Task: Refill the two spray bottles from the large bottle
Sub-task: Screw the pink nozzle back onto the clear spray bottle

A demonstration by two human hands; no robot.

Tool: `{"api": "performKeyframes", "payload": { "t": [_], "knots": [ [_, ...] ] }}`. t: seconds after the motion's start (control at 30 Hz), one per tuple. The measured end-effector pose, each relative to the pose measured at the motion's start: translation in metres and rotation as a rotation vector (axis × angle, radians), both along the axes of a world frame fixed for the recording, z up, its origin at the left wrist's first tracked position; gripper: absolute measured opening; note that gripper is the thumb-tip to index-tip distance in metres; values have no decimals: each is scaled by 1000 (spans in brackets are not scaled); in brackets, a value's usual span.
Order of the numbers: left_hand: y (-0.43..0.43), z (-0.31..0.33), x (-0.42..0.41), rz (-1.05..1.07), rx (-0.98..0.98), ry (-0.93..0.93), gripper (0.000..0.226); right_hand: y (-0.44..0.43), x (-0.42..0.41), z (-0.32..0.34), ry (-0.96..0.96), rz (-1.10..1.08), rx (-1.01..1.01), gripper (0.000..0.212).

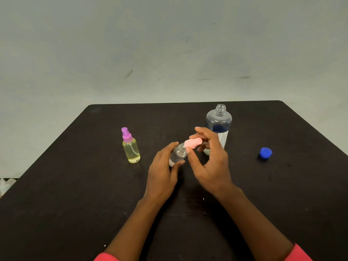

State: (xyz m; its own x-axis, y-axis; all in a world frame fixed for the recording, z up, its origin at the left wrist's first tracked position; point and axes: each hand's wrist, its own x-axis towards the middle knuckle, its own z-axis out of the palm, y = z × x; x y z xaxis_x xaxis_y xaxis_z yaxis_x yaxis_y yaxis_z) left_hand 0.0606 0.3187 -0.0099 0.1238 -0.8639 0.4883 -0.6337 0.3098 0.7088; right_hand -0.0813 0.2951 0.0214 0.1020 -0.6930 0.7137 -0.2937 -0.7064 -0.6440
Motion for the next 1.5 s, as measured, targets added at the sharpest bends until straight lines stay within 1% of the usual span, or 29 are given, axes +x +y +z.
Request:
{"api": "performKeyframes", "payload": {
  "t": [0.07, 0.17, 0.23, 0.33, 0.43, 0.53, 0.6, 0.7, 0.83, 1.0, 1.07, 1.13, 1.23, 1.27, 1.5],
  "knots": [
    [1, -1, -1, -14, -5, 19, 55, 1, 1, -1, 21, 5, 55, 48],
    [2, -2, -2, -29, -6, 36, 54, 1, 3, -2, 21, 13, 61, 42],
    [1, -2, -1, -38, -10, 36, 53, 2, 4, -1, 1, 26, 65, 37],
    [2, -1, -1, -38, -18, 34, 53, 2, 4, 0, -56, 96, 132, 33],
    [2, -1, -2, -46, -14, 25, 55, 4, 5, 3, -99, 190, 211, 33],
    [2, 0, -3, -48, -20, 11, 55, 4, 5, 4, -75, 226, 246, 36],
    [3, 0, -3, -46, -27, -1, 56, 3, 5, 3, -41, 225, 246, 38],
    [3, 0, -3, -40, -31, 13, 57, 2, 5, 2, -40, 216, 258, 37],
    [3, 0, -2, -37, -40, 17, 56, 3, 5, 3, -100, 205, 272, 32],
    [4, 1, -2, -53, -48, -4, 54, 2, 5, 2, -147, 104, 282, 27],
    [5, 2, -3, -71, -49, -28, 58, 2, 5, 1, -141, 47, 267, 29],
    [5, 2, -3, -89, -48, -26, 59, 1, 5, 1, -121, 29, 268, 36],
    [3, 0, -2, -86, -35, 11, 55, 2, 5, 2, -100, 88, 312, 51],
    [3, -1, -2, -79, -31, 20, 54, 2, 5, 2, -105, 116, 324, 54],
    [2, 2, -2, -64, -11, 63, 54, 6, 5, 5, -164, 236, 249, 46]
  ]
}}
